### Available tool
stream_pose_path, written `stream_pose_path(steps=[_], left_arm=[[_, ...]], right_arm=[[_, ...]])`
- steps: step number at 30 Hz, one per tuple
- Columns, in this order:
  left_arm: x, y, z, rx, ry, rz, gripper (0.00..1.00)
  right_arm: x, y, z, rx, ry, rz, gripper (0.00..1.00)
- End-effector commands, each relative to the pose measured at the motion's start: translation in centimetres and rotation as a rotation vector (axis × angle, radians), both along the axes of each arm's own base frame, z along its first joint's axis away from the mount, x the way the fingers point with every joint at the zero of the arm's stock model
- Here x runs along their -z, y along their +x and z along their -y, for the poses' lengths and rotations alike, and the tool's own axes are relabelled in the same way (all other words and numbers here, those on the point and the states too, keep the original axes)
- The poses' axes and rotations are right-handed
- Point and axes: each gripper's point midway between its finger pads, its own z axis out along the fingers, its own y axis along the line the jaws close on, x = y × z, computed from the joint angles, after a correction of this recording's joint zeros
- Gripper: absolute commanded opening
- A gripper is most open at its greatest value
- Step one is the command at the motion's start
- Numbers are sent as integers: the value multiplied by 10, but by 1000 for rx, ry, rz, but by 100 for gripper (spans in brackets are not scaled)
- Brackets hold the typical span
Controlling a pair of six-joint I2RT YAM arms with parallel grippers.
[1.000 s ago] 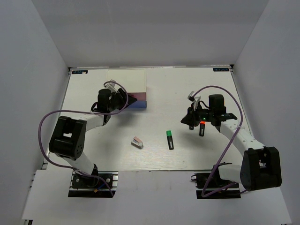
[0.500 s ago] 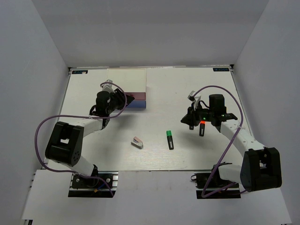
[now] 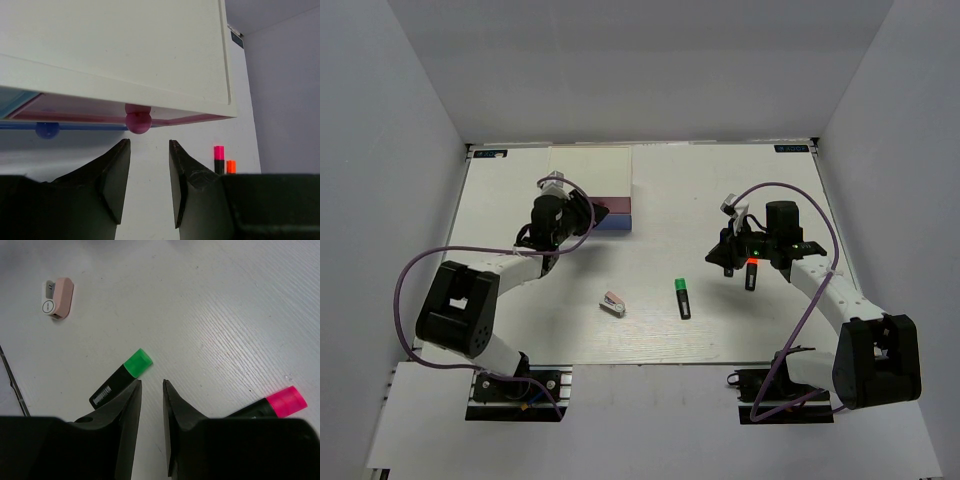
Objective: Sort the stationery into containers
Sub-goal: Open the drawer in the storage box.
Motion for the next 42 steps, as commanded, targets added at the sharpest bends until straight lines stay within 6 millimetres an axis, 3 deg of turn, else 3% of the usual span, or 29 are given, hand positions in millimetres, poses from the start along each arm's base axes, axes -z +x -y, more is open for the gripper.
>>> stream_pose_path(steps=[1, 13, 20, 27, 35, 37, 39, 42], left_arm=[[-7, 7, -1, -26, 33, 16, 47], [-8, 27, -2, -108, 78, 51, 53], [-2, 27, 2, -96, 89, 48, 35], [8, 13, 5, -67, 87, 39, 21], [7, -23, 6, -25, 91, 43, 20], [5, -28, 4, -26, 88, 49, 20], [16, -37, 4, -15, 102, 18, 20], [11, -41, 4, -7, 95, 26, 20]], right_arm=[[-15, 7, -2, -5, 21, 58, 30], [-14, 7, -3, -8, 20, 52, 31], [-14, 8, -2, -4, 18, 54, 31], [-12, 7, -3, -15, 17, 53, 31], [-11, 8, -4, -20, 16, 49, 34], [-11, 9, -4, -22, 18, 49, 35], [-10, 9, -5, -23, 19, 40, 35], [-11, 9, -6, -27, 20, 36, 38]])
